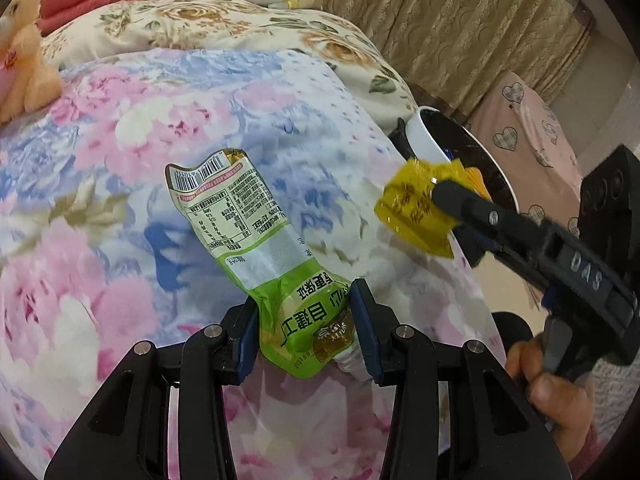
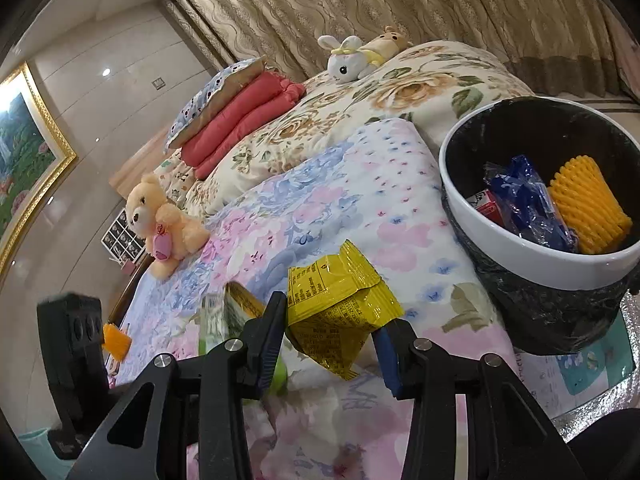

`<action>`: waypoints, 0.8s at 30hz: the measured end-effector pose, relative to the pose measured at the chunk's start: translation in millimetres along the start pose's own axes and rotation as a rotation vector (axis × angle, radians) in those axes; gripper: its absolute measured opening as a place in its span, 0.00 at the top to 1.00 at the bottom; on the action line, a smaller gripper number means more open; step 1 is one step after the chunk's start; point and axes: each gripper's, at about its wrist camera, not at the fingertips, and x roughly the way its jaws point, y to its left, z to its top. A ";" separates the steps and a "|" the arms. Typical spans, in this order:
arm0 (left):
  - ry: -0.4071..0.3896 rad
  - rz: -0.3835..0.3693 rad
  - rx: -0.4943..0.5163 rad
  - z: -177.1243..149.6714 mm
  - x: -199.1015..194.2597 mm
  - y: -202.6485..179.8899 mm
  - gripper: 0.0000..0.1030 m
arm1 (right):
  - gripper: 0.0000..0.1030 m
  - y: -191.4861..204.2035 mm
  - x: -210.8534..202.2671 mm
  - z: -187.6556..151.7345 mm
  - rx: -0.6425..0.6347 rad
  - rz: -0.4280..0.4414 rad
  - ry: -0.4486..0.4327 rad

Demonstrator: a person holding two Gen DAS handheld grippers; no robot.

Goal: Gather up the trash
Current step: 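Carry the green pouch and yellow wrapper over the white trash bin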

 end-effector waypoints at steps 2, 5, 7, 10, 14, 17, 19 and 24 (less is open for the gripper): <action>-0.005 0.004 0.005 -2.1 -2.4 -1.0 0.61 | 0.59 -1.1 -1.3 0.9 0.007 -0.001 -0.009; -0.013 0.014 0.015 -2.1 -4.9 -3.4 0.61 | 0.59 -1.4 -3.1 0.6 0.005 0.000 -0.014; -0.011 0.020 0.021 -2.2 -4.0 -4.4 0.61 | 0.59 -0.9 -3.3 -0.1 -0.001 -0.001 -0.016; -0.007 0.026 0.014 -3.1 -2.6 -2.3 0.58 | 0.58 -0.1 1.1 -1.5 -0.007 -0.001 -0.001; -0.020 0.043 0.000 -4.8 -5.3 2.6 0.44 | 0.55 -0.7 13.4 -5.1 -0.027 -0.022 0.041; -0.046 0.100 0.006 -8.2 -9.6 6.4 0.30 | 0.42 -7.6 15.7 -7.5 -0.002 -0.022 0.059; -0.054 0.096 0.011 -9.4 -10.2 8.5 0.30 | 0.33 -12.5 14.5 -9.2 0.018 -0.023 0.060; -0.087 0.107 0.086 -9.0 -12.9 4.9 0.51 | 0.32 -16.7 7.5 -15.1 0.019 -0.027 0.055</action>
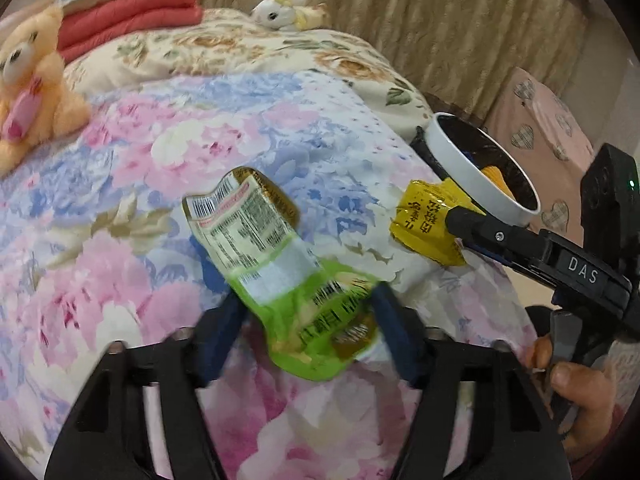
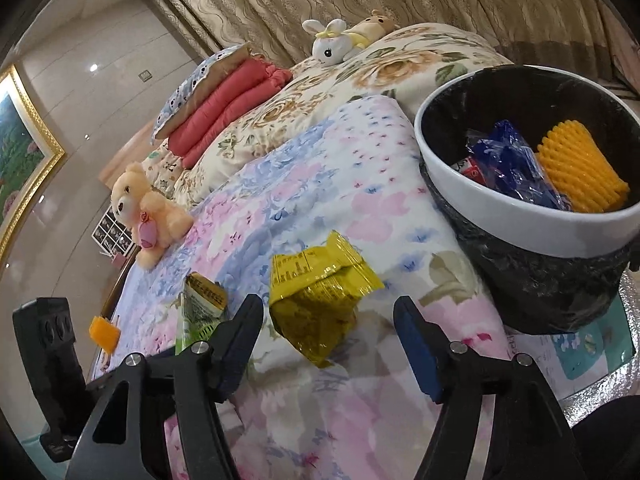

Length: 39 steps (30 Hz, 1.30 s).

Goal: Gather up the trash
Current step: 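Carry the green pouch and yellow wrapper over the white trash bin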

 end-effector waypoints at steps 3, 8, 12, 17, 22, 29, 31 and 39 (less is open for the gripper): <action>-0.011 -0.008 0.074 6.0 0.5 -0.7 0.58 | 0.32 0.4 0.0 -2.0 -0.008 -0.004 -0.002; 0.026 -0.081 0.065 17.8 2.2 21.4 0.57 | 0.32 1.8 1.7 -0.4 -0.016 -0.002 -0.006; 0.048 -0.094 -0.038 15.5 3.3 35.0 0.49 | 0.32 2.7 4.1 1.3 -0.012 0.005 -0.007; 0.040 -0.018 -0.135 8.7 9.7 33.2 0.39 | 0.34 5.0 9.7 2.9 -0.017 -0.005 0.000; 0.001 0.017 -0.103 6.4 11.3 20.4 0.68 | 0.57 10.2 13.4 2.5 -0.043 -0.029 0.009; -0.017 0.008 -0.046 9.1 4.9 6.9 0.69 | 0.59 10.4 3.4 1.7 -0.047 -0.013 -0.012; -0.018 -0.008 -0.034 10.3 3.6 2.9 0.69 | 0.59 11.0 -1.4 3.0 -0.049 -0.007 -0.020; -0.026 -0.047 0.010 15.5 -2.6 -18.3 0.69 | 0.59 8.0 -16.6 7.0 -0.045 -0.003 -0.047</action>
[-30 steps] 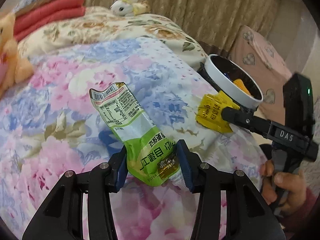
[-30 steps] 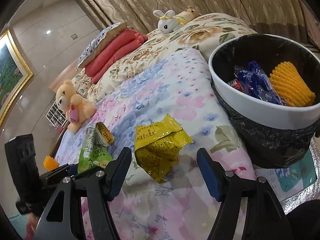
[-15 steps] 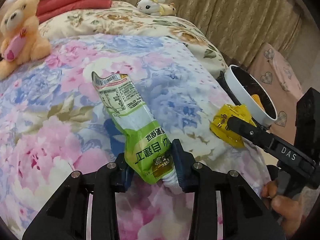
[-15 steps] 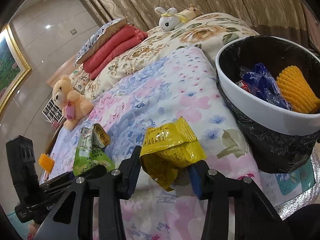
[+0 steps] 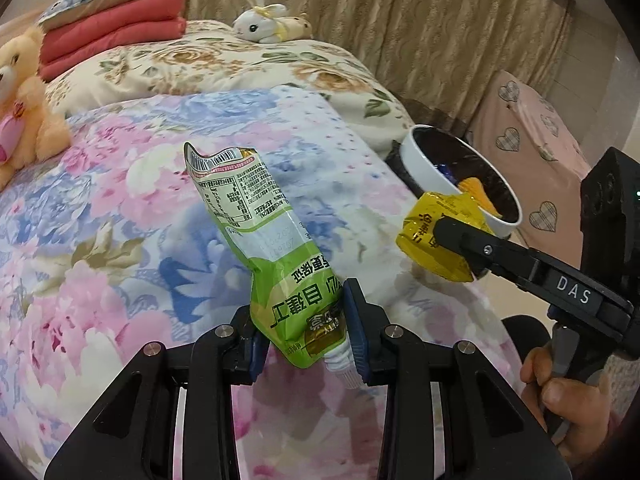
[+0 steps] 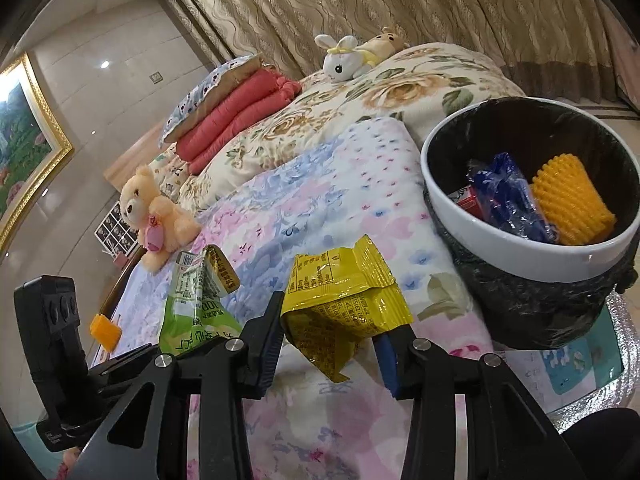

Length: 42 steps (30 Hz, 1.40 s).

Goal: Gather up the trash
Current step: 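Carry the green pouch and yellow wrapper over the white trash bin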

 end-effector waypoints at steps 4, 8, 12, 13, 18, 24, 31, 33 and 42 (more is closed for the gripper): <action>0.001 -0.013 0.013 1.6 -0.4 -8.1 0.69 | 0.59 -3.7 -7.1 -0.5 0.007 -0.006 -0.010; 0.002 -0.022 0.030 3.6 -0.1 -16.4 0.69 | 0.59 -8.6 -16.2 0.1 0.017 -0.013 -0.023; 0.004 -0.033 0.047 5.5 1.5 -25.2 0.69 | 0.59 -13.6 -24.6 1.4 0.024 -0.020 -0.038; 0.004 -0.035 0.051 6.1 2.0 -27.3 0.69 | 0.59 -15.1 -26.9 1.7 0.025 -0.024 -0.043; 0.009 -0.055 0.072 8.7 4.6 -39.3 0.69 | 0.59 -23.1 -33.1 3.1 0.033 -0.037 -0.053; 0.015 -0.068 0.094 11.4 7.6 -51.8 0.69 | 0.59 -31.0 -39.8 3.4 0.044 -0.043 -0.060; 0.014 -0.077 0.117 16.1 9.2 -63.0 0.69 | 0.59 -38.5 -48.6 6.5 0.058 -0.052 -0.077; 0.016 -0.081 0.124 17.0 9.9 -66.4 0.69 | 0.59 -40.7 -51.4 7.5 0.061 -0.056 -0.083; 0.018 -0.097 0.145 21.9 12.9 -79.5 0.69 | 0.59 -52.9 -59.8 11.9 0.086 -0.067 -0.101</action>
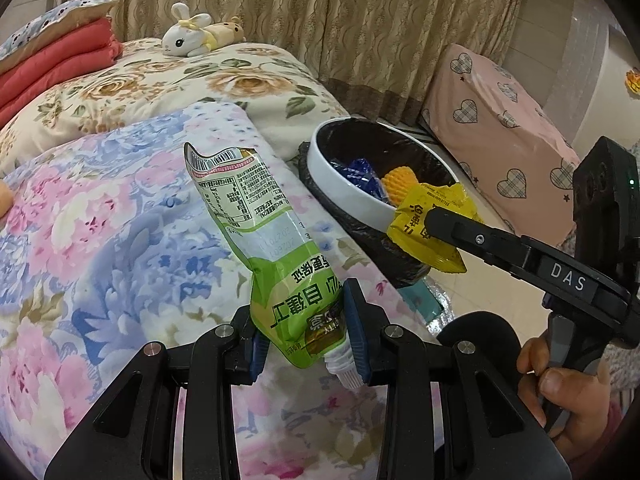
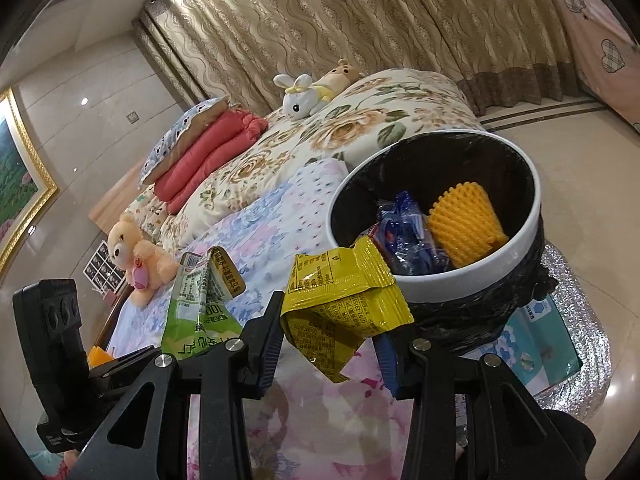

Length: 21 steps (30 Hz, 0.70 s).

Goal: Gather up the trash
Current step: 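Carry the green pouch and yellow wrapper over the white trash bin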

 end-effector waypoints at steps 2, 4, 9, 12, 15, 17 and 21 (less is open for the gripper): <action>0.001 -0.007 0.000 2.3 1.1 -1.2 0.69 | 0.59 -2.7 -0.6 1.2 0.005 -0.004 -0.002; 0.000 -0.015 0.000 5.0 1.7 -1.8 0.69 | 0.59 -5.2 -1.8 2.9 0.010 -0.006 -0.006; -0.001 -0.027 0.004 11.4 4.5 -6.0 0.69 | 0.59 -10.0 -4.3 7.3 0.017 -0.012 -0.015; -0.003 -0.033 0.011 13.9 5.3 -9.1 0.69 | 0.59 -13.5 -6.2 10.5 0.019 -0.017 -0.022; -0.005 -0.039 0.018 17.8 7.0 -13.4 0.69 | 0.59 -17.2 -8.4 13.5 0.022 -0.023 -0.026; -0.006 -0.043 0.023 20.2 8.3 -16.3 0.69 | 0.59 -19.3 -9.9 15.9 0.023 -0.029 -0.029; -0.006 -0.053 0.036 25.2 12.1 -23.5 0.69 | 0.59 -23.4 -13.4 19.8 0.028 -0.040 -0.036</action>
